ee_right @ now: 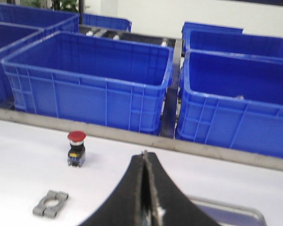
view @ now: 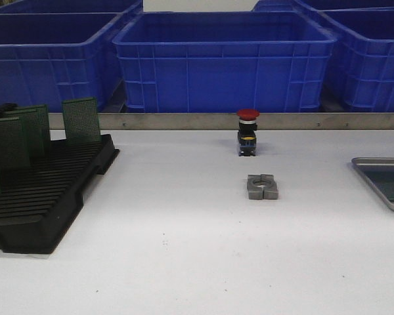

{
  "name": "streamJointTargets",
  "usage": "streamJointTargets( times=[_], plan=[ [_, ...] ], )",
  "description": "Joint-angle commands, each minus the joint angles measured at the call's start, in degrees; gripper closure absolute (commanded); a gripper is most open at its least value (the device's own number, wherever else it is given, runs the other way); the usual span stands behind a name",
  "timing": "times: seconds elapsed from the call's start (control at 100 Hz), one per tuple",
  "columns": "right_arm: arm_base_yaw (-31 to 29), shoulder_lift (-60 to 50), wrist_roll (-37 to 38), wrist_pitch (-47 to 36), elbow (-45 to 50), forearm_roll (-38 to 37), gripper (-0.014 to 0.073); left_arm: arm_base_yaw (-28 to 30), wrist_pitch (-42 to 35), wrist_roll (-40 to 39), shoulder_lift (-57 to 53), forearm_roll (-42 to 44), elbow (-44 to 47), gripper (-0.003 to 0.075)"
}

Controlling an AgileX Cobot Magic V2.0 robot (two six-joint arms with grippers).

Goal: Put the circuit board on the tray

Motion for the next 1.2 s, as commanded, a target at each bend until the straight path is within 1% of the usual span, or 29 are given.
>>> streamJointTargets(
  times=[0.0, 0.06, 0.11, 0.39, 0.46, 0.52, 0.59, 0.72, 0.84, 0.92, 0.98, 1.06, 1.19],
  plan=[
    [-0.01, 0.43, 7.11, -1.11, -1.49, -6.72, 0.0662, 0.14, -4.16, -0.62, -2.0, -0.22, 0.01, 0.0738],
    [-0.01, 0.43, 10.0, -1.35, -1.49, -9.42, 0.0662, 0.14, -4.16, -0.62, -2.0, -0.22, 0.01, 0.0738],
    [-0.01, 0.43, 10.94, -1.67, -1.49, -10.59, 0.0662, 0.14, -4.16, -0.62, -2.0, -0.22, 0.01, 0.0738],
    [-0.01, 0.43, 11.02, -3.03, -1.49, -11.15, 0.0662, 0.14, -4.16, -0.62, -2.0, -0.22, 0.01, 0.0738],
    [-0.01, 0.43, 11.42, -3.03, -1.49, -12.32, 0.0662, 0.14, -4.16, -0.62, -2.0, -0.22, 0.01, 0.0738],
    [-0.01, 0.43, 13.07, -3.03, -1.49, -14.93, 0.0662, 0.14, -4.16, -0.62, -2.0, -0.22, 0.01, 0.0738],
    [-0.01, 0.43, 17.45, -3.03, -1.49, -19.66, 0.0662, 0.14, -4.16, -0.62, -2.0, -0.22, 0.01, 0.0738],
    [0.04, 0.43, 30.11, -3.7, -1.49, -30.65, 0.0662, 0.14, -4.16, -0.62, -2.0, -0.22, 0.01, 0.0738],
    [0.04, 0.43, 41.87, -6.12, -1.49, -41.4, 0.0662, 0.14, -4.16, -0.62, -2.0, -0.22, 0.01, 0.0738],
    [0.04, 0.43, 48.8, -8.7, -1.49, -47.09, 0.0662, 0.14, -4.16, -0.62, -2.0, -0.22, 0.01, 0.0738],
    [0.04, 0.43, 52.44, -10.32, -1.49, -51.05, 0.0662, 0.14, -4.16, -0.62, -2.0, -0.22, 0.01, 0.0738],
    [0.04, 0.43, 56.12, -12.01, -1.45, -54.45, 0.0662, 0.14, -4.16, -0.62, -2.0, -0.22, 0.01, 0.0738],
    [0.63, 0.43, 58.12, -13.27, -1.03, -57.3, 0.0662, 0.14, -4.16, -0.62, -2.0, -0.22, 0.01, 0.0738]
  ],
)
